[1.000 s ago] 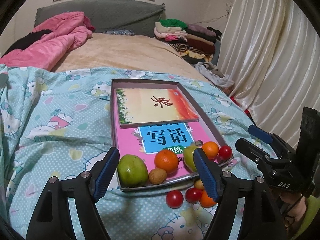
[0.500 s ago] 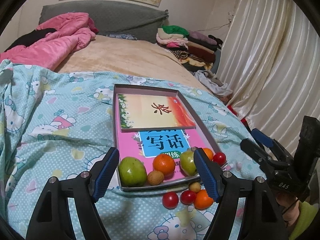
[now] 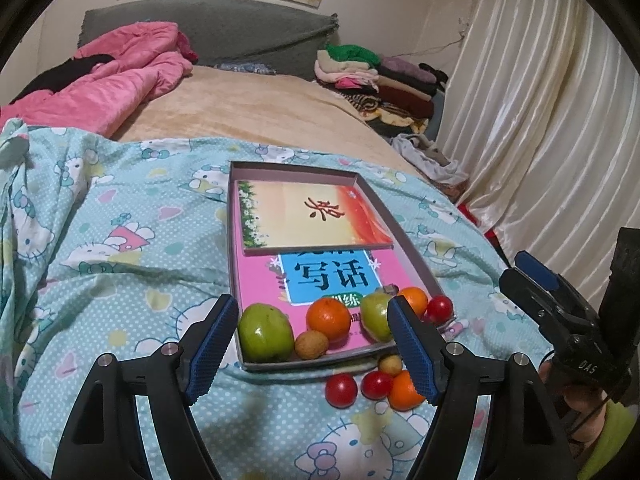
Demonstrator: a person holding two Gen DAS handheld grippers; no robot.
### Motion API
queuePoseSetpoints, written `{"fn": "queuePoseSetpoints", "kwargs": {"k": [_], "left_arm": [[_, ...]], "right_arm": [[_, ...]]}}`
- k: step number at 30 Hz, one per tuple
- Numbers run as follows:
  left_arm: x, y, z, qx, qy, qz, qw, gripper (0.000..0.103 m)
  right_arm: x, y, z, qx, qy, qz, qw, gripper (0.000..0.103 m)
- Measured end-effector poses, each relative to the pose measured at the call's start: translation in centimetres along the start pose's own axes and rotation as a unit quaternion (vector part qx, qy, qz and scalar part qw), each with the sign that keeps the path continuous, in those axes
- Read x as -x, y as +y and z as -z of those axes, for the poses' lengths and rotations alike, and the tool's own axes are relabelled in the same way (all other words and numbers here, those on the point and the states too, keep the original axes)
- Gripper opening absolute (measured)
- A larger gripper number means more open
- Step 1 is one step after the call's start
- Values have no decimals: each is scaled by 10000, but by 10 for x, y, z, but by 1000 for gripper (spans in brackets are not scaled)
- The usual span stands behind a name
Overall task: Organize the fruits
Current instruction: 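Lift both open tools away and move them toward the fruits on the bedspread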
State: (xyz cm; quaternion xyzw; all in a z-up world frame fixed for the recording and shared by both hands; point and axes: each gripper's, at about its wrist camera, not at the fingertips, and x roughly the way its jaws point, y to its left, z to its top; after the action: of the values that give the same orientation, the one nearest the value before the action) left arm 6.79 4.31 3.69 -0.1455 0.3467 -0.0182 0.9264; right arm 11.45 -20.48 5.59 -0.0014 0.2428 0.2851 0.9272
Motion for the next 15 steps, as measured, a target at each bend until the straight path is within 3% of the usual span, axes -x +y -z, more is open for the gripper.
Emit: {"fn": "queuePoseSetpoints", "kwargs": {"k": [15], "left_arm": [[1, -11, 11, -116, 343, -47, 9993, 78]], "right_arm": [[8, 15, 8, 13, 323, -96, 9994, 97]]}}
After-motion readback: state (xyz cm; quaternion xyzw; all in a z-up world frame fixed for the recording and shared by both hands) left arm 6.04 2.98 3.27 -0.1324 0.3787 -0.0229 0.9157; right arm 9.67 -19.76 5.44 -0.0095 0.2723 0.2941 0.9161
